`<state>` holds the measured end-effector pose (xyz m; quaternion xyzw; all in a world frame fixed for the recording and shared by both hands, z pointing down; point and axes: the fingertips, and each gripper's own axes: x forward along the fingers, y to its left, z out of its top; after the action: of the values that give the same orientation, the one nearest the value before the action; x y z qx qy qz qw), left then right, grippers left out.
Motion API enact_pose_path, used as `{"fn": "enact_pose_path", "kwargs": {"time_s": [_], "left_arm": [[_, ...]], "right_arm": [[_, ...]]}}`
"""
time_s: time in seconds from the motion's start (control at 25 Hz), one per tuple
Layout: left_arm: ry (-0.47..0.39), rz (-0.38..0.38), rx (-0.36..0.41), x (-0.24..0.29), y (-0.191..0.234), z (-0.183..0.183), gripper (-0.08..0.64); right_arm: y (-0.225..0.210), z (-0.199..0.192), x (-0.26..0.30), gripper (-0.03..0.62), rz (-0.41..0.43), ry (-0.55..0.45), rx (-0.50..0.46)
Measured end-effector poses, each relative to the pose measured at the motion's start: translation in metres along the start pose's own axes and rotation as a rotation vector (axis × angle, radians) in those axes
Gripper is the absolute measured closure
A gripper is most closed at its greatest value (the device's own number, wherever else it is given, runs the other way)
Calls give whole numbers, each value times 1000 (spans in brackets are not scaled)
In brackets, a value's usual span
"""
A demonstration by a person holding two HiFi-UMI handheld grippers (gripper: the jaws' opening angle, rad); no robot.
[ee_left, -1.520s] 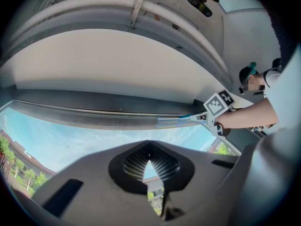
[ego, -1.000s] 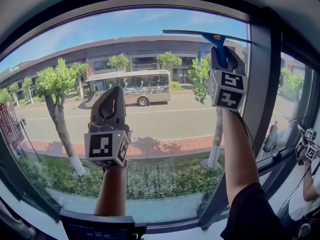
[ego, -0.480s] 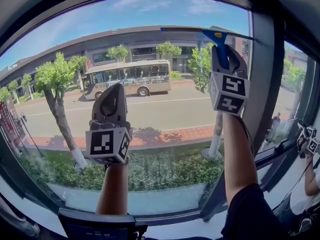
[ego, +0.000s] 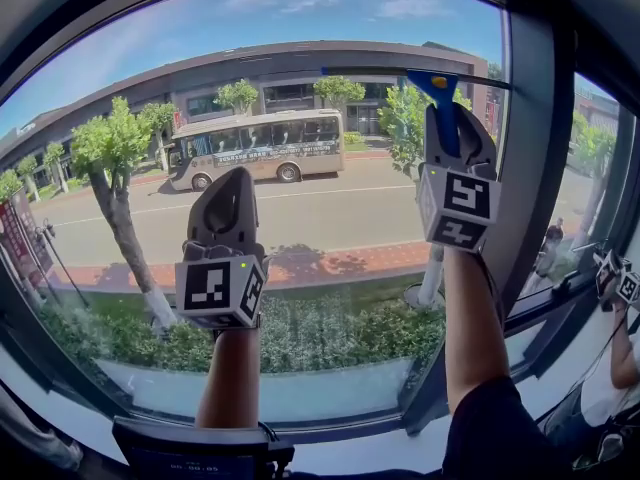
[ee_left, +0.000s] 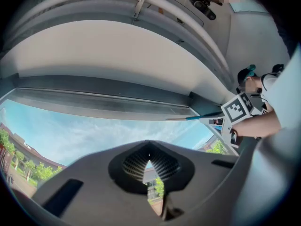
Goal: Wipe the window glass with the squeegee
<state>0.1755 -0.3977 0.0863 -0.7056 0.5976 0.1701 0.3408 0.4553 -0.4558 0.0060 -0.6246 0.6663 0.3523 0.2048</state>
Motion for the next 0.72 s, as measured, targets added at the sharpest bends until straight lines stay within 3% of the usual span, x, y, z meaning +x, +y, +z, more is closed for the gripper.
{"fn": "enact_pose_path", "kwargs": {"time_s": [0.72], "left_arm": [[60, -44, -28, -7, -23, -21, 557]], "right_arm": [[13, -26, -38, 451, 17, 33, 6]]}}
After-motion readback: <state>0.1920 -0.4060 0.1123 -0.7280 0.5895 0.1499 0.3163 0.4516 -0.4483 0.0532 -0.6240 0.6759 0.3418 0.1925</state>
